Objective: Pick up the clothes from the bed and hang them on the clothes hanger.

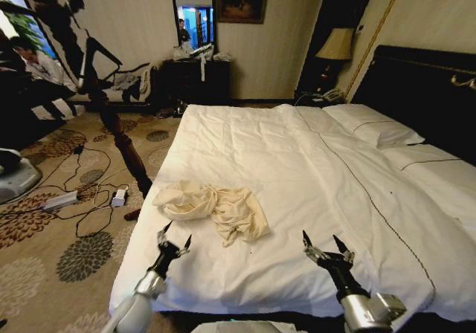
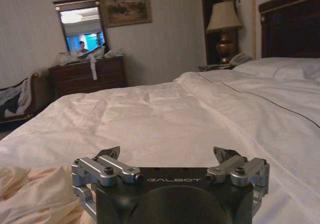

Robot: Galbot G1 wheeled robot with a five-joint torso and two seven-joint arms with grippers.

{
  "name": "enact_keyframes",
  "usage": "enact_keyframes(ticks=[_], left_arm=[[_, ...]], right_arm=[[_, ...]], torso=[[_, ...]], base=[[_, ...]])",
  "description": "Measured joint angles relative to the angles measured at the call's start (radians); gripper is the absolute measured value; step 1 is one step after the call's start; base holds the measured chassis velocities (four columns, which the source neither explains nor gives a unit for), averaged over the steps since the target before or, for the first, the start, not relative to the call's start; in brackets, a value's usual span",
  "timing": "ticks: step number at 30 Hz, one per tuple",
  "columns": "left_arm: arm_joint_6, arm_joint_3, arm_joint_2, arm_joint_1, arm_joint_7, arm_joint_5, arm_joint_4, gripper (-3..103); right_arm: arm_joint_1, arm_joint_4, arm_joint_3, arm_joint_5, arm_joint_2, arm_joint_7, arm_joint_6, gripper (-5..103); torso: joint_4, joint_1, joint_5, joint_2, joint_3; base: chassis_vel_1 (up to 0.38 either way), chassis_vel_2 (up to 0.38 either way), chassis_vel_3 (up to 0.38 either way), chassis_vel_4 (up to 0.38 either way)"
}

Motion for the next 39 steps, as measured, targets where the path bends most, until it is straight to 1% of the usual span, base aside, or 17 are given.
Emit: enact_keyframes(ticks=[4, 7, 9, 12, 15, 17, 18, 19, 21, 24, 28, 30, 33, 34, 36, 38, 39], left_arm=[[-0.008, 0.13, -0.016, -0.167, 0.003, 0.013, 0.155, 100], [-0.013, 0.165, -0.038, -0.227, -0.01, 0.027, 0.201, 102], [-0.023, 0.187, -0.062, -0.286, -0.039, 0.052, 0.245, 98], [-0.026, 0.195, -0.071, -0.313, -0.052, 0.058, 0.252, 98], [-0.027, 0.196, -0.07, -0.322, -0.059, 0.058, 0.251, 92], [-0.03, 0.19, -0.07, -0.322, -0.068, 0.058, 0.249, 81], [-0.031, 0.188, -0.07, -0.32, -0.071, 0.058, 0.246, 81], [-0.031, 0.185, -0.07, -0.314, -0.075, 0.052, 0.235, 70], [-0.031, 0.185, -0.069, -0.308, -0.076, 0.049, 0.226, 70], [-0.027, 0.182, -0.059, -0.288, -0.077, 0.041, 0.198, 59], [-0.018, 0.173, -0.055, -0.283, -0.072, 0.013, 0.192, 38], [-0.018, 0.17, -0.057, -0.289, -0.07, 0.011, 0.198, 38], [-0.017, 0.159, -0.062, -0.332, -0.066, -0.021, 0.212, 22], [-0.017, 0.159, -0.062, -0.332, -0.066, -0.021, 0.212, 22], [-0.003, 0.148, -0.055, -0.337, -0.066, -0.053, 0.191, 16], [0.041, 0.103, -0.026, -0.313, -0.071, -0.138, 0.133, 6], [0.041, 0.103, -0.026, -0.313, -0.071, -0.138, 0.133, 6]], right_arm=[[0.019, 0.019, 0.02, 0.038, 0.008, 0.013, -0.025, 100], [0.023, 0.023, 0.028, 0.045, 0.014, 0.015, -0.028, 100], [0.025, 0.017, 0.033, 0.047, 0.017, 0.016, -0.028, 100], [0.025, 0.011, 0.032, 0.043, 0.021, 0.016, -0.028, 100], [0.026, 0.003, 0.026, 0.035, 0.025, 0.016, -0.028, 100], [0.029, -0.006, 0.023, 0.031, 0.025, 0.016, -0.027, 100], [0.03, -0.008, 0.023, 0.03, 0.025, 0.016, -0.027, 100], [0.033, -0.013, 0.017, 0.026, 0.025, 0.016, -0.027, 100], [0.034, -0.015, 0.012, 0.023, 0.026, 0.016, -0.027, 100], [0.036, -0.022, 0.0, 0.013, 0.025, 0.016, -0.027, 100], [0.035, -0.028, -0.013, 0.012, 0.013, 0.016, -0.027, 100], [0.035, -0.028, -0.015, 0.014, 0.01, 0.017, -0.027, 100], [0.029, -0.023, -0.021, 0.047, -0.011, 0.028, -0.046, 100], [0.029, -0.023, -0.021, 0.047, -0.011, 0.028, -0.046, 100], [0.033, -0.007, -0.021, 0.113, -0.032, 0.048, -0.077, 100], [0.082, 0.041, 0.0, 0.388, -0.076, 0.138, -0.2, 100], [0.082, 0.041, 0.0, 0.388, -0.076, 0.138, -0.2, 100]], torso=[[0.0, 0.0, -0.0001, 0.0, 0.0], [-0.0001, 0.0, -0.0003, 0.0, 0.0], [-0.0003, 0.0, -0.0006, 0.0, 0.0], [-0.0006, 0.0, -0.0007, 0.0, 0.0], [-0.0004, 0.0, -0.0004, 0.0, 0.0], [0.0, 0.0, -0.0005, 0.0, 0.0], [0.0, 0.0, -0.0005, 0.0, 0.0], [-0.0002, 0.0, -0.0005, 0.0, 0.0], [-0.0002, 0.0, -0.0005, 0.0, 0.0], [-0.0001, 0.0, -0.0004, 0.0, 0.0], [0.0, 0.0, -0.0005, 0.0, 0.0], [0.0, 0.0, -0.0005, 0.0, 0.0], [-0.0006, 0.0, -0.0005, 0.0, 0.0], [-0.0006, 0.0, -0.0005, 0.0, 0.0], [-0.0007, 0.0, -0.0007, 0.0, 0.0], [-0.0007, 0.0, -0.0005, 0.0, 0.0], [-0.0007, 0.0, -0.0005, 0.0, 0.0]], base=[[0.0, 0.0, 0.0, 0.0], [0.0, 0.0, 0.0, 0.0], [0.0, 0.0, 0.0, 0.0], [0.0, 0.0, 0.0, 0.0], [0.0, 0.0, 0.0, 0.0], [0.0, 0.0, 0.0, 0.0], [0.0, 0.0, 0.0, 0.0], [0.0, 0.0, 0.0, 0.0], [0.0, 0.0, 0.0, 0.0], [0.0, 0.0, 0.0, 0.0], [0.0, 0.0, 0.0, 0.0], [0.0, 0.0, 0.0, 0.0], [0.0, 0.0, 0.0, 0.0], [0.0, 0.0, 0.0, 0.0], [0.0, 0.0, 0.0, 0.0], [0.0, 0.0, 0.0, 0.0], [0.0, 0.0, 0.0, 0.0]])
